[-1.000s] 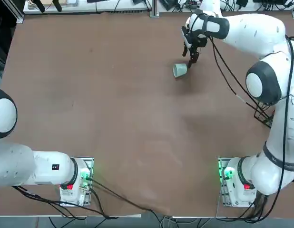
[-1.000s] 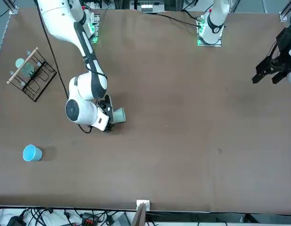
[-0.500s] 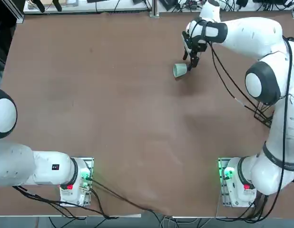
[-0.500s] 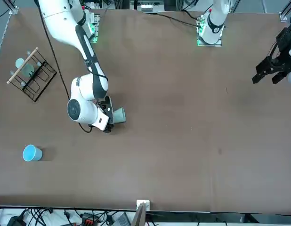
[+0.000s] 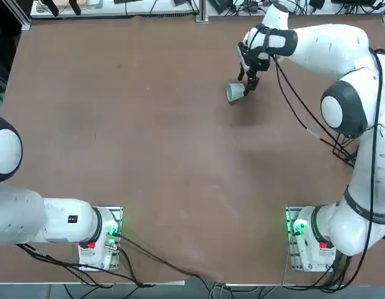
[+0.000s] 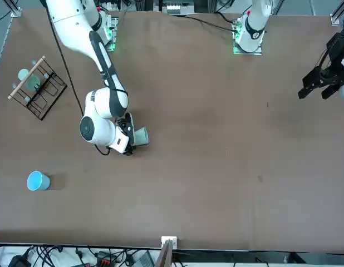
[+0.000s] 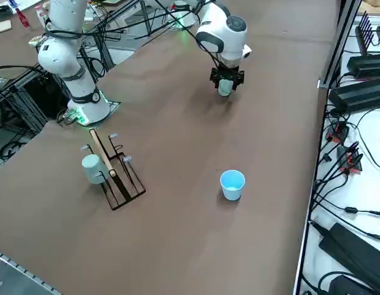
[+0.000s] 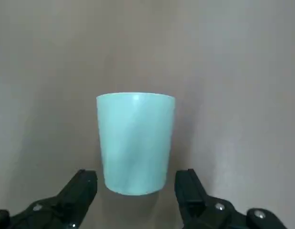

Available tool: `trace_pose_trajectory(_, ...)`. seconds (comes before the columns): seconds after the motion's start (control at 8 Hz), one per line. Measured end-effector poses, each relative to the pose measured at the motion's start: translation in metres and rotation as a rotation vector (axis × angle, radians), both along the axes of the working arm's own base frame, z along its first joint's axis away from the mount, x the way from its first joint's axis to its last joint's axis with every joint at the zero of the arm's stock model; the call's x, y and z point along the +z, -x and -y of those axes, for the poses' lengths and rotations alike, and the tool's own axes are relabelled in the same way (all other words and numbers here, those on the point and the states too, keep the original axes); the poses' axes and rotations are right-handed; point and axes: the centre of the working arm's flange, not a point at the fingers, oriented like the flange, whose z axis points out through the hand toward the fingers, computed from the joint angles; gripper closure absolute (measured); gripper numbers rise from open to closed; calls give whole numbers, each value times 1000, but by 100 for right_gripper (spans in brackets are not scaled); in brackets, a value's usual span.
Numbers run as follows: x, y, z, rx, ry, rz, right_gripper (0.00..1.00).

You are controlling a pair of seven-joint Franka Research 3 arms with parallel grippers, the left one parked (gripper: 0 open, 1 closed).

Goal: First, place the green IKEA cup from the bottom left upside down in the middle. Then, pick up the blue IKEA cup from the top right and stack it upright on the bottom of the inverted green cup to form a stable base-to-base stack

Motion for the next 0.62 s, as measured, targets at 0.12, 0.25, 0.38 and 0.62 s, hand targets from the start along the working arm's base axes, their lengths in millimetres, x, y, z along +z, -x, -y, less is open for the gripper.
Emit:
trace_pose_trajectory(0.12,0,0,-1,0,0,6,0)
trace_pose_trajectory(0.25,0,0,-2,-1,0,11,0)
trace_pose_trajectory(0.38,-2,1,-1,-2,1,15,0)
trace_pose_trajectory(0.62,-4,3,-3,-2,1,18,0)
